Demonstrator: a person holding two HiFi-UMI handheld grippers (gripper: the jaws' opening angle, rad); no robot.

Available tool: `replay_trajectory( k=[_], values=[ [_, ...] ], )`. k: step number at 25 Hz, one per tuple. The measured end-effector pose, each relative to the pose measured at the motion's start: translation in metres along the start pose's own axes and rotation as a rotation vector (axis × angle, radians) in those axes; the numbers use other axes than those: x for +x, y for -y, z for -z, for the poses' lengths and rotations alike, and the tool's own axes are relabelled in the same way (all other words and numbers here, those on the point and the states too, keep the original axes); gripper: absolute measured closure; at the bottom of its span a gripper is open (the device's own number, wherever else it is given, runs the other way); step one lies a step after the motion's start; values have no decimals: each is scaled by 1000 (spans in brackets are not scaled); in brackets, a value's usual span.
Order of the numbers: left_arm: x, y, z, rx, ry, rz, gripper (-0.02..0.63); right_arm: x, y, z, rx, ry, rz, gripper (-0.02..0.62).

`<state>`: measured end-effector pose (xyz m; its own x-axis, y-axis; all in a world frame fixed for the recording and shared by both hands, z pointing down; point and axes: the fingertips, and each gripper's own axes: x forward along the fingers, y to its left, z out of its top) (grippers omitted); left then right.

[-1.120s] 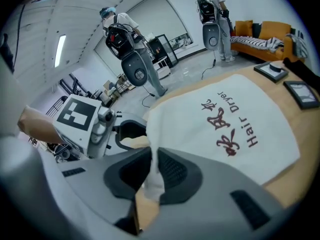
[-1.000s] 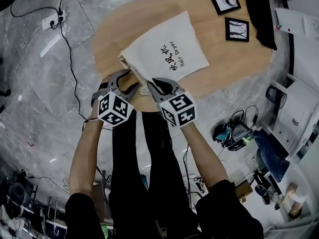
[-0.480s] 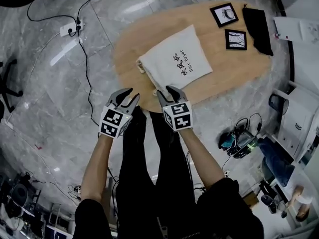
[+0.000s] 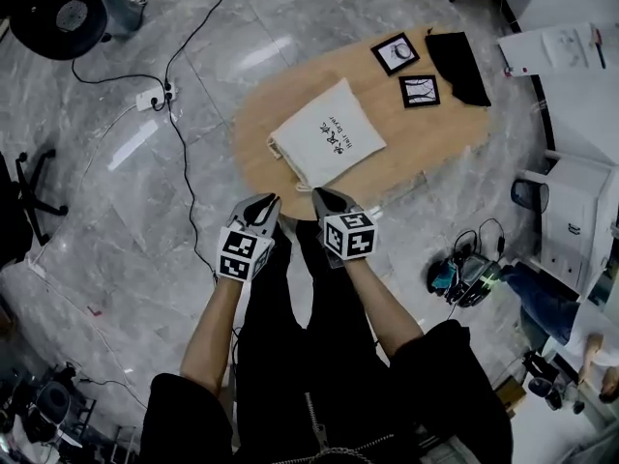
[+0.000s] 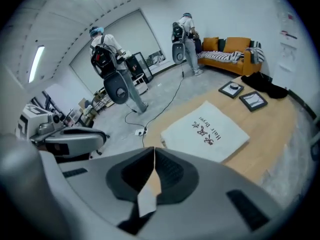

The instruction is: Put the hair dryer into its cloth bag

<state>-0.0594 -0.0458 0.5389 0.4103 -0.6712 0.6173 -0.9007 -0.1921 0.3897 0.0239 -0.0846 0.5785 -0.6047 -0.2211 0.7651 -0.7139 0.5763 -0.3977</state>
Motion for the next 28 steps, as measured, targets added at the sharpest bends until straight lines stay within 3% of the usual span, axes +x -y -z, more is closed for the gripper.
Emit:
replay_trajectory(
  k=[8,14,22,28],
  values=[
    [-41,20,-75,102,54,-136,586,-72,-63,-52,-23,131,14,584],
    [-78,52,-123,96,125,-125,587,-127,-92,-81,-12,253,4,584],
    [-115,64,-162,164,195,-126,587,-176,-115,-117,-67,393,40,586],
    [-134,73,-170,175,215,-120,586,-201,-130,-123,-105,454,58,586]
  ],
)
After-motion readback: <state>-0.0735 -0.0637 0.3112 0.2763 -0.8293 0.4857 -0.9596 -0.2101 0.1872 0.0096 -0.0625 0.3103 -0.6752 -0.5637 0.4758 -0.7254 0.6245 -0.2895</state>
